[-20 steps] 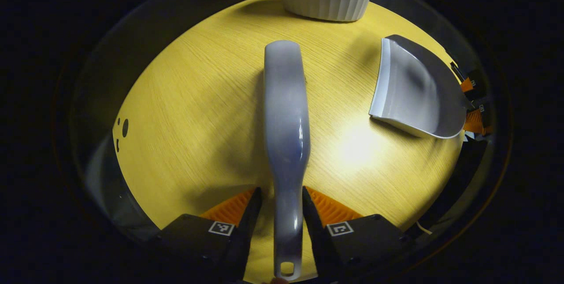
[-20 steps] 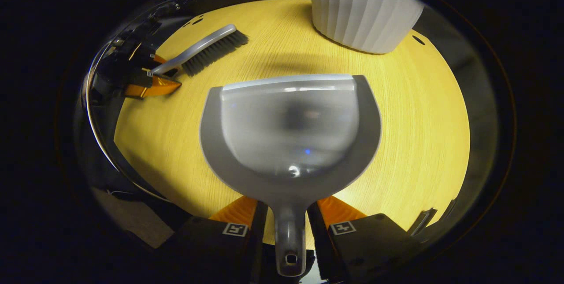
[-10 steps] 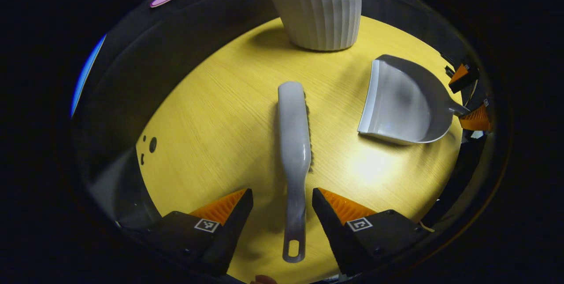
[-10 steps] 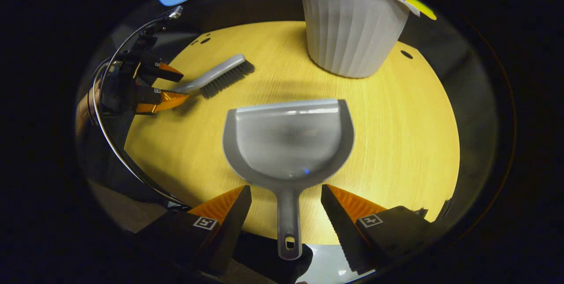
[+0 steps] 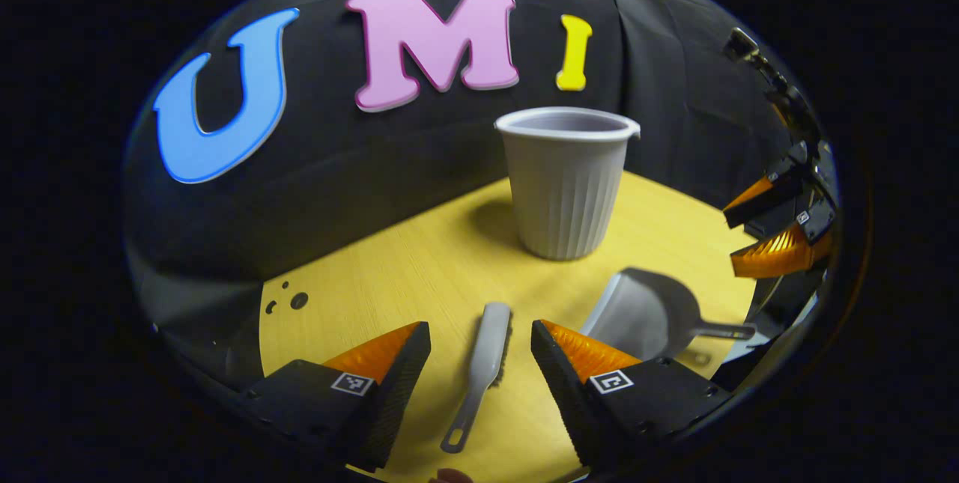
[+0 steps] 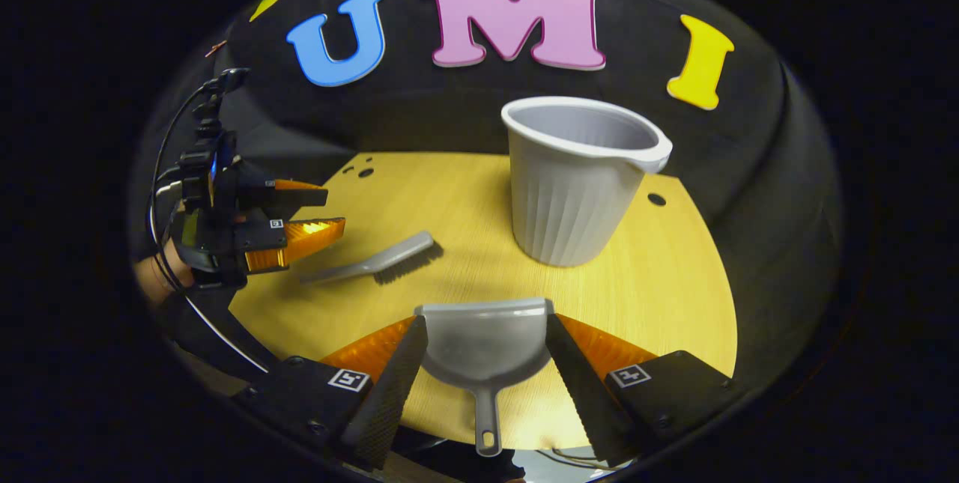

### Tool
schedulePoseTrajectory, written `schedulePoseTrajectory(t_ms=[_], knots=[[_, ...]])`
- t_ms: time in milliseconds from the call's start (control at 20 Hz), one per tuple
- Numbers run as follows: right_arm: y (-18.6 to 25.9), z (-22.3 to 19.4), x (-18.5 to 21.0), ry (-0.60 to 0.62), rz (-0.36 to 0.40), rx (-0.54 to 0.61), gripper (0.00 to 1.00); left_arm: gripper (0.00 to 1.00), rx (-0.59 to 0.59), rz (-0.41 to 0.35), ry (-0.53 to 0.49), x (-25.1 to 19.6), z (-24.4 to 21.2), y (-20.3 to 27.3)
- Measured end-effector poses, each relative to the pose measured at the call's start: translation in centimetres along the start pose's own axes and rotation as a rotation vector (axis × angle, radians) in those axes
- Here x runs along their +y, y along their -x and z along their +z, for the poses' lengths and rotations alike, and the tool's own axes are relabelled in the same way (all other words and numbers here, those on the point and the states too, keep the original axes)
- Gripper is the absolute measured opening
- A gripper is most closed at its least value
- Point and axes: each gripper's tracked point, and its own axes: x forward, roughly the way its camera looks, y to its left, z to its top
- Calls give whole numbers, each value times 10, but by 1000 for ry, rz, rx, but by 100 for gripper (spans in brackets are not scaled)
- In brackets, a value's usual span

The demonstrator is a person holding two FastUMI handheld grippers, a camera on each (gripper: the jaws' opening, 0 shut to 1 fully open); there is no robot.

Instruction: Pick up the small broom and dustpan from the desktop, sweep the trash into the dustpan with the broom, and then empty the trash into the garbage bin.

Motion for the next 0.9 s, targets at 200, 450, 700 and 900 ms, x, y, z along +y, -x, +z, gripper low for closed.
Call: schedulePoseTrajectory(t_ms=[200, 450, 700, 900], knots=[[21, 44, -3, 90, 11, -172, 99, 89, -201, 136, 105, -2, 50, 51], [55, 58, 4, 181, 102, -267, 99, 89, -291, 301, 226, -2, 53, 96], [56, 47, 4, 258, 165, -292, 98, 88, -320, 420, 268, -20, 52, 119], [66, 44, 0, 273, 208, -304, 98, 89, -328, 473, 262, -38, 54, 134]])
